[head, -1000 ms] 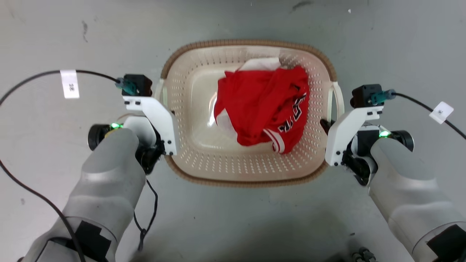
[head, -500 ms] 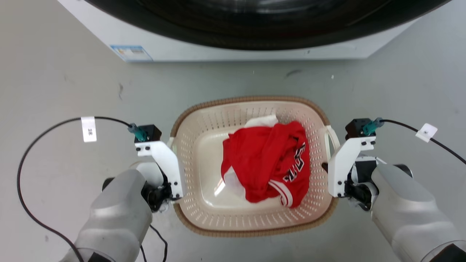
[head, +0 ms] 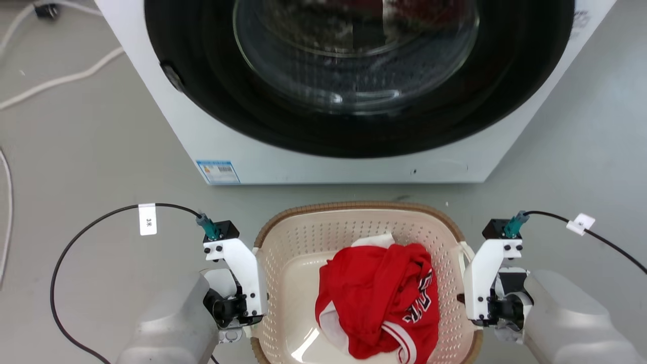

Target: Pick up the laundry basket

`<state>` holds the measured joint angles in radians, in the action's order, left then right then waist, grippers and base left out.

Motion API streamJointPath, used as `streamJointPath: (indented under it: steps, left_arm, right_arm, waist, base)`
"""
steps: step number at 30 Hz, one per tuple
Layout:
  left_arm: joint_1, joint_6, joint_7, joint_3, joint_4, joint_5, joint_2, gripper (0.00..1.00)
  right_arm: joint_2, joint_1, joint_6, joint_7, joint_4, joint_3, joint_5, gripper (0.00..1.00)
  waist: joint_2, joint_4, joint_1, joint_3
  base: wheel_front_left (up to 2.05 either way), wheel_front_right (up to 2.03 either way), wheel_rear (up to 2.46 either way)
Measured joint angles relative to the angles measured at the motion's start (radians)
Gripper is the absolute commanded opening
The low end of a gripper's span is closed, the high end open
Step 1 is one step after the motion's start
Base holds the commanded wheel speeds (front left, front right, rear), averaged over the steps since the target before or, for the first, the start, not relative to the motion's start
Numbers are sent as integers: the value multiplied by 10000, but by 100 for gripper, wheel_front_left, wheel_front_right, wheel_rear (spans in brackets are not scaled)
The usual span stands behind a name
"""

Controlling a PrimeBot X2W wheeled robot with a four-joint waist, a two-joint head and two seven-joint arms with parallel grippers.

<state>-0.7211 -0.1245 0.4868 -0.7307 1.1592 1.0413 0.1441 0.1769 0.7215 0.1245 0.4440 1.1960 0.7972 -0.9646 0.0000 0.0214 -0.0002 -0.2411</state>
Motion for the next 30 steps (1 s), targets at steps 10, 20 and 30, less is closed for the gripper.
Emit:
streamJointPath:
  steps: [10, 20, 30]
  left_arm:
    - [-1, -2, 968, -326, 130, 382, 142, 0]
    - [31, -4, 1701, -487, 405, 646, 161, 0]
    - [334, -31, 1881, -656, 468, 817, 222, 0]
  right_arm:
    - [-130, -169, 44, 1304, 364, -35, -629, 0]
    - [-349, -343, 44, 2755, 811, -295, -1099, 0]
    - [-414, -363, 44, 3225, 924, -403, -1091, 0]
  waist:
    - [0, -154, 0, 1638]
    - [0, -324, 0, 2611]
    - [0, -290, 1, 2801]
  base:
    - [0, 0, 0]
    - [0, 0, 0]
    - [0, 0, 0]
